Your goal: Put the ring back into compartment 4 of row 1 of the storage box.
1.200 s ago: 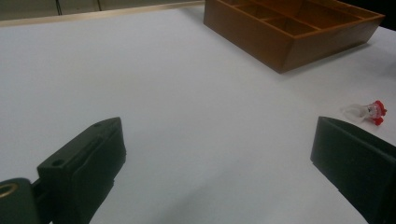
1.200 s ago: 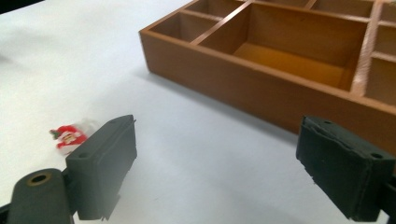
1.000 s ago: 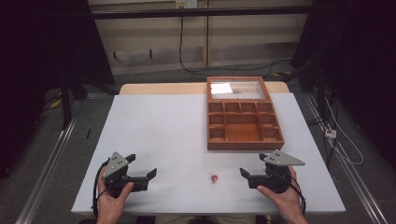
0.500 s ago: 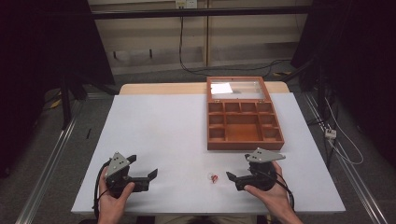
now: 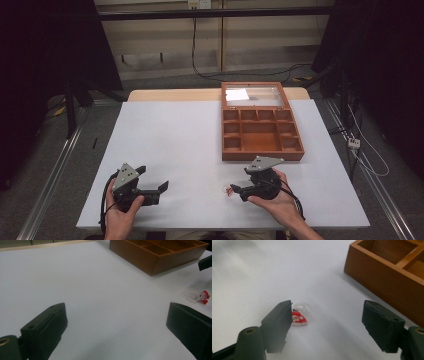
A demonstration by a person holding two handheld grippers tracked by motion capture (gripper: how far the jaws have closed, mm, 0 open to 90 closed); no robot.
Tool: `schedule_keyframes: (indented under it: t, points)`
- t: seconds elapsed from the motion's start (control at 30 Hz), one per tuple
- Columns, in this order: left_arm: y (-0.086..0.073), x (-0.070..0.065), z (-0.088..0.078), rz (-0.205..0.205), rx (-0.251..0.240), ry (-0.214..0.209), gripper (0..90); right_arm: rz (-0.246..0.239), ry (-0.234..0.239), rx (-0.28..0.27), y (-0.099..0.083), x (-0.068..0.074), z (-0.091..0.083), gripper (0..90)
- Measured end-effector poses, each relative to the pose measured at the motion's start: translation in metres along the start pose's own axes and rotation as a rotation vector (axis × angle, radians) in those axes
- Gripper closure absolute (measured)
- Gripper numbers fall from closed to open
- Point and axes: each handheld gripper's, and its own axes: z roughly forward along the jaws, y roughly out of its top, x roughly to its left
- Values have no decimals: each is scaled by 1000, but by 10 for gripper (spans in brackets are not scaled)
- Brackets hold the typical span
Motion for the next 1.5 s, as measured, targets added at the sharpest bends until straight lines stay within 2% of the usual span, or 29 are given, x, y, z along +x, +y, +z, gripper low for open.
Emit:
schedule_keyframes:
  t: [0.13,0.17,0.3,0.4,0.43,0.53,0.6,0.7,0.83,0.93,1.13,1.5]
  points:
    - [-1,-1,1,-2,6,-1,33,-39,31,15,3,10,10,330]
    - [-1,-1,1,-2,6,-1,34,-39,31,15,3,10,10,330]
    - [-1,-2,1,5,12,-3,34,-59,37,25,3,17,21,421]
    - [-1,-1,1,4,17,-4,33,-59,45,28,1,18,23,443]
    - [-1,-1,1,3,15,-3,34,-61,49,38,-2,19,25,483]
    - [-1,-2,1,2,19,-5,33,-74,47,53,-5,22,26,503]
    - [-1,-1,1,-1,21,-7,33,-88,41,68,-5,23,25,553]
    - [-2,0,1,-6,20,0,34,-86,43,65,-4,22,24,595]
    - [-2,0,1,-9,19,-6,33,-95,56,90,-6,23,28,606]
    - [-3,2,1,-25,23,-10,33,-111,36,89,-6,25,29,587]
    - [-3,1,1,-26,27,-11,34,-86,40,87,-6,24,29,676]
    - [-3,4,2,-39,29,-10,34,-73,36,85,-5,23,29,713]
